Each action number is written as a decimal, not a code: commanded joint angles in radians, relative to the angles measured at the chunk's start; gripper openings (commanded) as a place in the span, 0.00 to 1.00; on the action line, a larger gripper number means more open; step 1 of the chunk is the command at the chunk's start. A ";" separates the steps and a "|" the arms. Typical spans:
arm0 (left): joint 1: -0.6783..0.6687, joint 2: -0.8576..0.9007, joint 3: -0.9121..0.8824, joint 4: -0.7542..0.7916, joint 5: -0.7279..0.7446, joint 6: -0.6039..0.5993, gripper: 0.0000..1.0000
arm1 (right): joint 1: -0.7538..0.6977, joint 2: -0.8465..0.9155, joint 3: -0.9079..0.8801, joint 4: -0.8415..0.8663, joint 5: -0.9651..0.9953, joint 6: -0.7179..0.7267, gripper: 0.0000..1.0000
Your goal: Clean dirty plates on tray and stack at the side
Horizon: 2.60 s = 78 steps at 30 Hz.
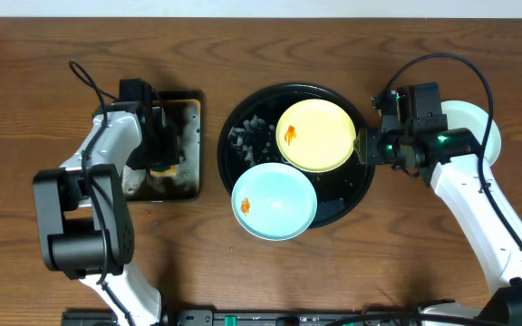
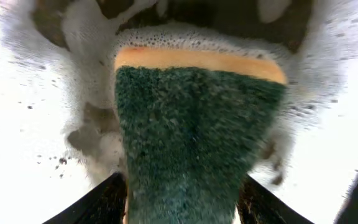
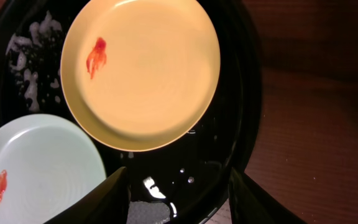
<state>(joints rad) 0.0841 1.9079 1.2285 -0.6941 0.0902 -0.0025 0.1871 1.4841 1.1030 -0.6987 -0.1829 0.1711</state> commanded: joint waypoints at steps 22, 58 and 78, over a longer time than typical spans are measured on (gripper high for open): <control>0.002 -0.031 -0.011 0.072 -0.012 0.002 0.19 | -0.003 0.010 0.004 0.000 -0.002 -0.008 0.49; 0.002 -0.158 0.022 0.022 0.021 -0.002 0.07 | -0.003 0.010 0.004 -0.001 -0.002 -0.008 0.48; 0.002 -0.023 0.030 0.018 0.022 -0.003 0.07 | -0.003 0.010 0.004 0.001 -0.002 -0.008 0.50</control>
<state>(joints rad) 0.0841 1.9091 1.2266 -0.6334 0.1059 -0.0029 0.1871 1.4841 1.1030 -0.6987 -0.1833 0.1711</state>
